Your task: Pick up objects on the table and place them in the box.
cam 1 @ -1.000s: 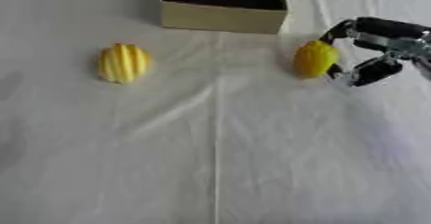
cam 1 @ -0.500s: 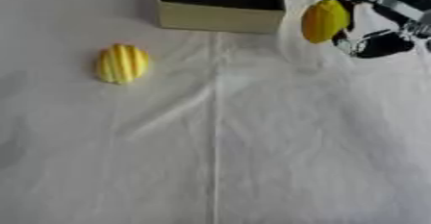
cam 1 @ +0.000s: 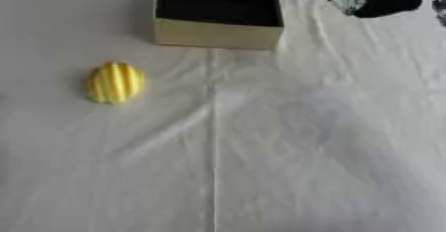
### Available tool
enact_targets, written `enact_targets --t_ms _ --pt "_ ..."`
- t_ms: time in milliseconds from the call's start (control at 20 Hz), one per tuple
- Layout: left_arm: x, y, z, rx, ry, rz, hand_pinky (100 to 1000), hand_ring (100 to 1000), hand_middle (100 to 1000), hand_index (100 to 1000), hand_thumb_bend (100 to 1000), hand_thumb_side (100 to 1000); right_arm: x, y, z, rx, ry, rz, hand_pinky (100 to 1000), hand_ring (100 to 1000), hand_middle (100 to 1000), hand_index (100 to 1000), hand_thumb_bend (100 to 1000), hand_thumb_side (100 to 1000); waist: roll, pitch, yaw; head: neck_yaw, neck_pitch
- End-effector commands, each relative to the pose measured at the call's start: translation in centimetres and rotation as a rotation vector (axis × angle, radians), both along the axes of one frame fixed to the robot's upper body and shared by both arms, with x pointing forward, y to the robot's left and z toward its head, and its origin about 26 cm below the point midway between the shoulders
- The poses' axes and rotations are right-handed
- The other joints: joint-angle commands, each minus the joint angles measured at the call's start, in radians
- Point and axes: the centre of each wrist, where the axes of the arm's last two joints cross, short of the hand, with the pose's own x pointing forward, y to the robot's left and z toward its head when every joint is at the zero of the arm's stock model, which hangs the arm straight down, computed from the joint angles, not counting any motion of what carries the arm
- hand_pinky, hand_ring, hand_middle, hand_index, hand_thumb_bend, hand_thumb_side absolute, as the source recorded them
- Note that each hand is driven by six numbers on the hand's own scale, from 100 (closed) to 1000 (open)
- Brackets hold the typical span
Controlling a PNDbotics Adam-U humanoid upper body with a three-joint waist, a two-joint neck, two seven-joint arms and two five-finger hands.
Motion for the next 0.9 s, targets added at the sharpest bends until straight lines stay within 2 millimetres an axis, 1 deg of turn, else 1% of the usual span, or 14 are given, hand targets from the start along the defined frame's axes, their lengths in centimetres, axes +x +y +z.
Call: enact_targets --t_ms 50,350,600,750,800,850,900 --pt "-0.3 -0.2 1.1 0.033 -0.038 -0.019 831 800 746 839 100 614 0.8 -0.5 1.1 -0.012 -0.024 -0.033 833 687 372 529 100 100 -0.001 -0.014 0.014 -0.03 -0.034" --pt "-0.2 -0.8 1.7 0.041 -0.054 -0.05 831 800 746 839 100 615 2.9 -1.2 1.1 0.01 -0.027 -0.081 834 687 380 538 100 100 -0.026 0.007 0.061 -0.06 -0.064" --pt "-0.2 -1.1 1.8 0.045 -0.052 -0.066 831 799 745 838 100 615 4.7 -2.0 0.1 0.017 -0.013 -0.14 833 692 393 548 100 100 -0.041 0.018 0.089 -0.077 -0.07" --pt "-0.2 -1.1 1.6 0.041 -0.042 -0.067 832 799 745 838 100 616 5.3 -2.2 -0.6 -0.004 -0.011 -0.161 834 708 422 572 100 100 -0.043 0.021 0.092 -0.08 -0.068" --pt "-0.2 -1.1 1.5 0.039 -0.038 -0.066 832 799 745 837 100 616 5.4 -2.2 -0.8 -0.018 -0.011 -0.163 837 751 498 646 100 100 -0.043 0.022 0.091 -0.079 -0.066" --pt "-0.2 -1.1 1.5 0.038 -0.034 -0.066 832 799 745 837 100 616 5.4 -2.2 -0.9 -0.035 -0.009 -0.164 837 756 509 656 100 100 -0.043 0.022 0.089 -0.078 -0.063" --pt "-0.2 -1.1 1.5 0.038 -0.034 -0.066 832 799 745 837 100 616 5.4 -2.1 -0.9 -0.057 -0.008 -0.164 846 804 602 766 100 100 -0.042 0.021 0.088 -0.078 -0.059"
